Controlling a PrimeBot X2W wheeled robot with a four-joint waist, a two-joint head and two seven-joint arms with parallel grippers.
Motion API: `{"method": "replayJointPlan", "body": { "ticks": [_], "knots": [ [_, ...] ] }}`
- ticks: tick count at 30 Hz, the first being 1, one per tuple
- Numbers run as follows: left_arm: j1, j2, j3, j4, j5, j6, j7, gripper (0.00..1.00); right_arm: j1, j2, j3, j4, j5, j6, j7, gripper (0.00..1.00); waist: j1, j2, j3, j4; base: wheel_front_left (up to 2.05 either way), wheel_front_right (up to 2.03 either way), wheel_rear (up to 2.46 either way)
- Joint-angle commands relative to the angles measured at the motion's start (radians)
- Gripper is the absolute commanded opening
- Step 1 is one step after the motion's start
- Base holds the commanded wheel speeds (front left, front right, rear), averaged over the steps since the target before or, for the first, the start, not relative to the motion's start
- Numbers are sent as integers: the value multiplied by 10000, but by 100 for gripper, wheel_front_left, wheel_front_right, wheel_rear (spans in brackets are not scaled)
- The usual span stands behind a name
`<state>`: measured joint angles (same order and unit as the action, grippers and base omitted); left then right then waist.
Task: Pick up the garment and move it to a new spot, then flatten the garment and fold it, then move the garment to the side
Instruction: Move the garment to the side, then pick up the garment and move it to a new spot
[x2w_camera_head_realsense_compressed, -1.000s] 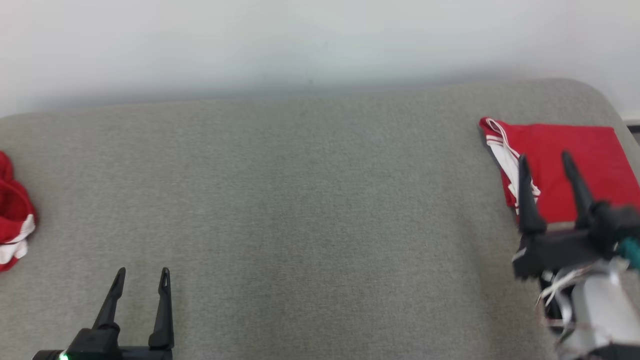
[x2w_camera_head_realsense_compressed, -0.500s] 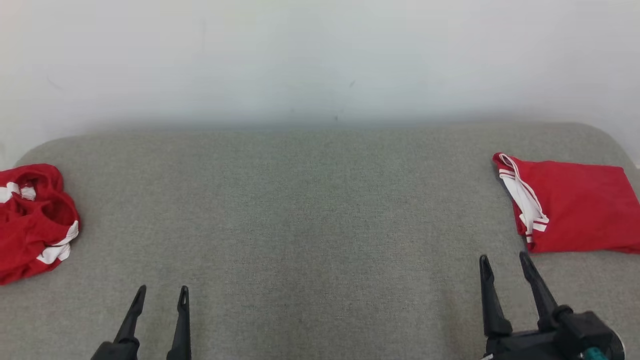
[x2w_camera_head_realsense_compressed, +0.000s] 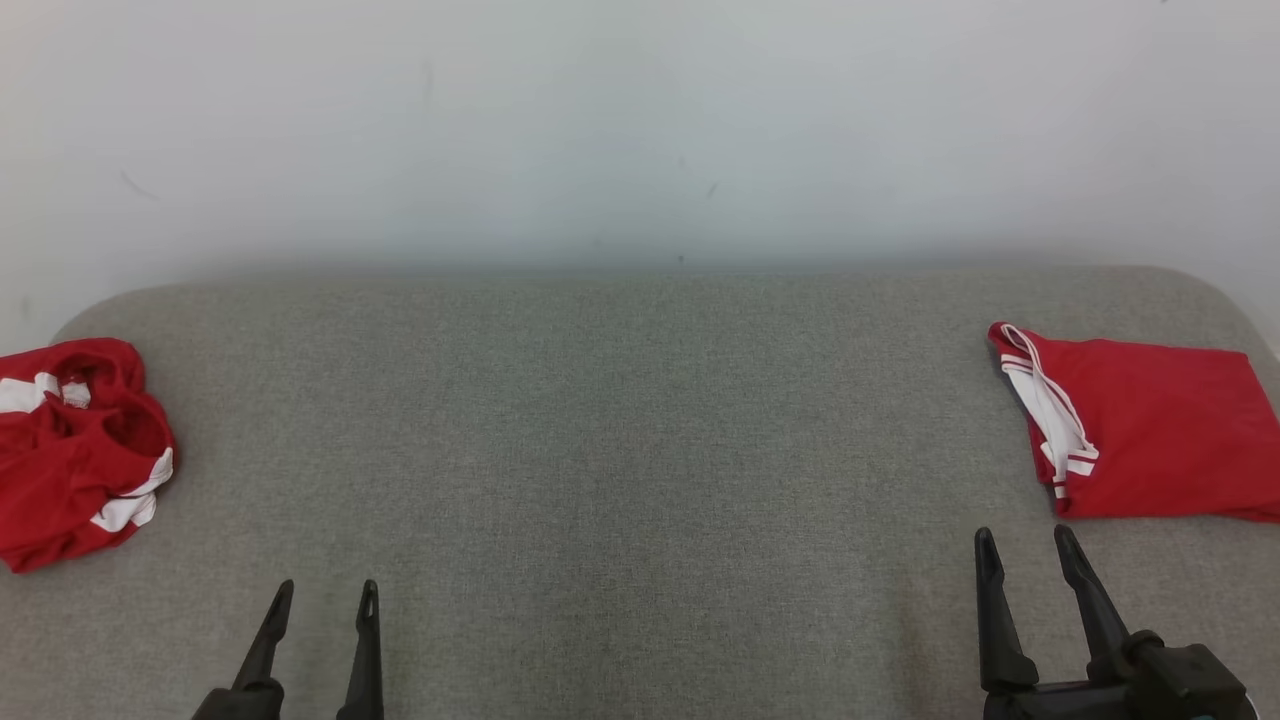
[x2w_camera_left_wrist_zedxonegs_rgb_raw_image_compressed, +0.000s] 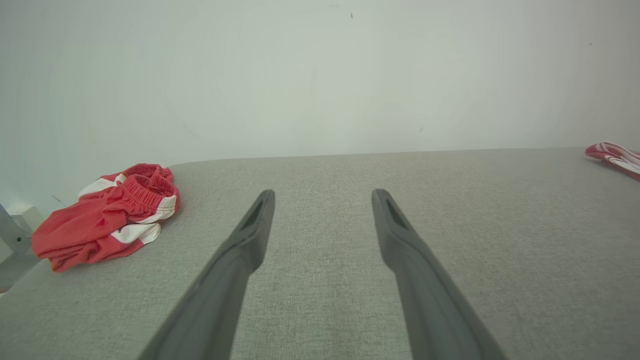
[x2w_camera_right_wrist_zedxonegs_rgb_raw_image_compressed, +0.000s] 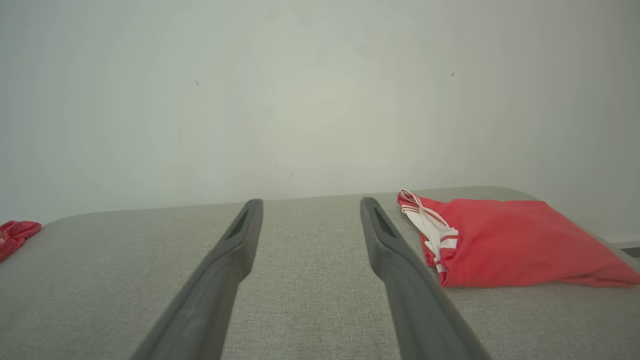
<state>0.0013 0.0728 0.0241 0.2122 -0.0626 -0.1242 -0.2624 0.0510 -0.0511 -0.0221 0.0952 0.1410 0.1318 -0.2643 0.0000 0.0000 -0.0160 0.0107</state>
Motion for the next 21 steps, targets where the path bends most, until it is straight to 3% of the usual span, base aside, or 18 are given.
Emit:
{"method": "replayJointPlan", "body": {
  "ticks": [1, 21],
  "knots": [
    [178, 29, 59, 18, 11, -17, -20, 100, 133, 9, -7, 44, 83, -23, -7, 100, 0, 0, -35, -4, 0, 0, 0],
    [340, 32, 580, 105, 141, -40, -20, 100, 268, 12, -95, 739, 323, -23, -9, 100, 0, 0, -212, 42, 0, 0, 0]
  ]
}}
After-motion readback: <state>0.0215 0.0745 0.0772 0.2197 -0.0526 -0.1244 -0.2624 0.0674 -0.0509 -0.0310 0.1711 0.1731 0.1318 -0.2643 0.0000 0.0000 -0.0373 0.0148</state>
